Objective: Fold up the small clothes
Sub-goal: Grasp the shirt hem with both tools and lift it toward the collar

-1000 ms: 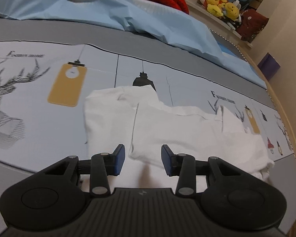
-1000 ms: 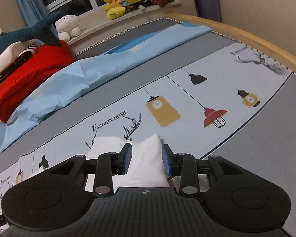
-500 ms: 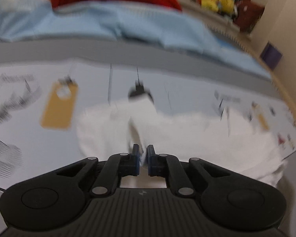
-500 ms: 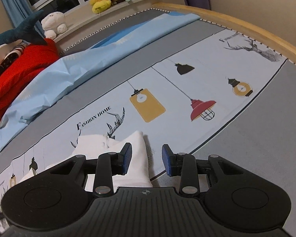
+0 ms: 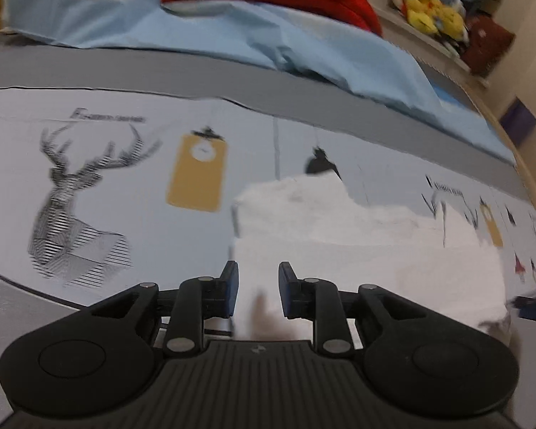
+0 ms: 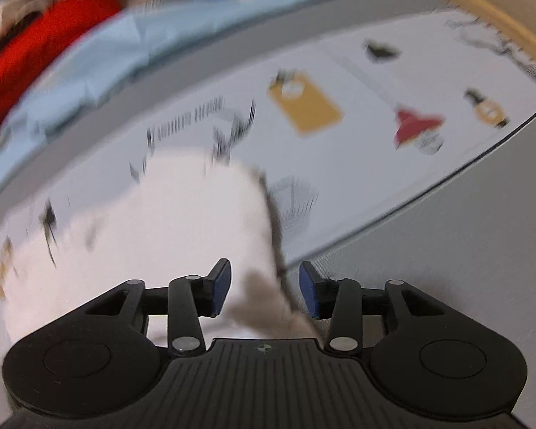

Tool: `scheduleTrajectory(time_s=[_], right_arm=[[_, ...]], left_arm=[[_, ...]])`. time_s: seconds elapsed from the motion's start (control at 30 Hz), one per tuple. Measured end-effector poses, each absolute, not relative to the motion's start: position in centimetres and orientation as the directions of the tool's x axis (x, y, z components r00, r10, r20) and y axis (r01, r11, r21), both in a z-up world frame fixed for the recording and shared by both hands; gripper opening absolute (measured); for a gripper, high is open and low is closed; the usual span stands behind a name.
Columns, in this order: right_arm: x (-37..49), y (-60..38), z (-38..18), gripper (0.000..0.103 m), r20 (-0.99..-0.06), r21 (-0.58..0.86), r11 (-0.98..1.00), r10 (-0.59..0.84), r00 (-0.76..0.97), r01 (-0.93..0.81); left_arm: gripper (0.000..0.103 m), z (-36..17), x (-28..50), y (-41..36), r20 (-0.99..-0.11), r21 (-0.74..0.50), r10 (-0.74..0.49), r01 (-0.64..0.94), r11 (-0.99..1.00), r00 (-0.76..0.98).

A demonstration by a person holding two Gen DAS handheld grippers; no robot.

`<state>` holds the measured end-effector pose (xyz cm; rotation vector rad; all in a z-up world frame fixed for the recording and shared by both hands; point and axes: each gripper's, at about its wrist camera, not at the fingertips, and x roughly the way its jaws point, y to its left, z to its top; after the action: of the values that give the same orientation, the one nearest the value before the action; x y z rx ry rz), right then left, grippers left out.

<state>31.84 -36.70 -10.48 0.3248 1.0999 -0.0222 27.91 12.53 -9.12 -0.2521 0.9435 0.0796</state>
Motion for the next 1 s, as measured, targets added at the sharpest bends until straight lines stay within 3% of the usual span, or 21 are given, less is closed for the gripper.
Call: scheduleTrajectory(time_s=[0.13, 0.2, 0.27, 0.33, 0.43, 0.5, 0.6, 0.67, 0.9, 0.93, 1.0], right_arm=[[31.9, -34.7, -13.5, 0.048, -0.916, 0.169, 0.980, 0.116, 0.384, 0.106], [31.4, -33.9, -13.1, 0.028, -0.906, 0.147, 0.988, 0.116, 0.408, 0.045], [30.6, -32.9, -12.0, 0.023, -0.897, 0.092, 0.994, 0.106, 0.429, -0.053], [29.8, -32.3, -11.9, 0.024, -0.902, 0.007, 0.989, 0.069, 0.426, -0.146], [29.7, -33.2, -12.2, 0.029, -0.928, 0.034, 0.979, 0.105, 0.357, -0.202], [30.4, -35.2, -10.2, 0.029, -0.884, 0.132, 0.979, 0.186, 0.428, -0.152], [32.4, -38.4, -8.0, 0.041, -0.789, 0.292, 0.956, 0.261, 0.556, -0.033], [33.8, -40.1, -8.4, 0.047, -0.754, 0.375, 0.926, 0.276, 0.596, 0.046], [38.4, -42.0, -15.2, 0.049, -0.803, 0.480, 0.836, 0.296, 0.516, 0.266], [38.7, -42.0, -15.8, 0.040, -0.790, 0.514, 0.815, 0.327, 0.519, 0.268], [39.1, -41.7, -15.7, 0.005, -0.734, 0.576, 0.794, 0.396, 0.552, 0.195]], left_arm=[[0.028, -10.3, 28.9, 10.9, -0.828, -0.135, -0.042, -0.126, 0.983, 0.560], [0.028, -10.4, 28.9, 10.8, -0.828, -0.147, -0.056, -0.119, 0.982, 0.558], [0.028, -10.5, 28.7, 10.7, -0.822, -0.154, -0.066, -0.111, 0.982, 0.565], [0.028, -10.4, 28.9, 10.6, -0.822, -0.154, -0.073, -0.097, 0.983, 0.565], [0.028, -11.5, 29.3, 10.3, -0.845, -0.133, -0.071, -0.080, 0.988, 0.530], [0.028, -12.7, 29.5, 10.3, -0.867, -0.114, -0.067, -0.067, 0.991, 0.493], [0.029, -14.9, 29.8, 10.1, -0.904, -0.063, -0.040, -0.039, 0.997, 0.426], [0.036, -15.6, 29.7, 10.5, -0.910, -0.044, -0.022, -0.044, 0.998, 0.414], [0.038, -14.0, 29.9, 12.6, -0.874, -0.129, -0.057, -0.118, 0.985, 0.483], [0.039, -14.0, 30.0, 13.0, -0.866, -0.152, -0.066, -0.135, 0.979, 0.496], [0.043, -14.2, 30.4, 13.7, -0.858, -0.191, -0.079, -0.171, 0.967, 0.507]])
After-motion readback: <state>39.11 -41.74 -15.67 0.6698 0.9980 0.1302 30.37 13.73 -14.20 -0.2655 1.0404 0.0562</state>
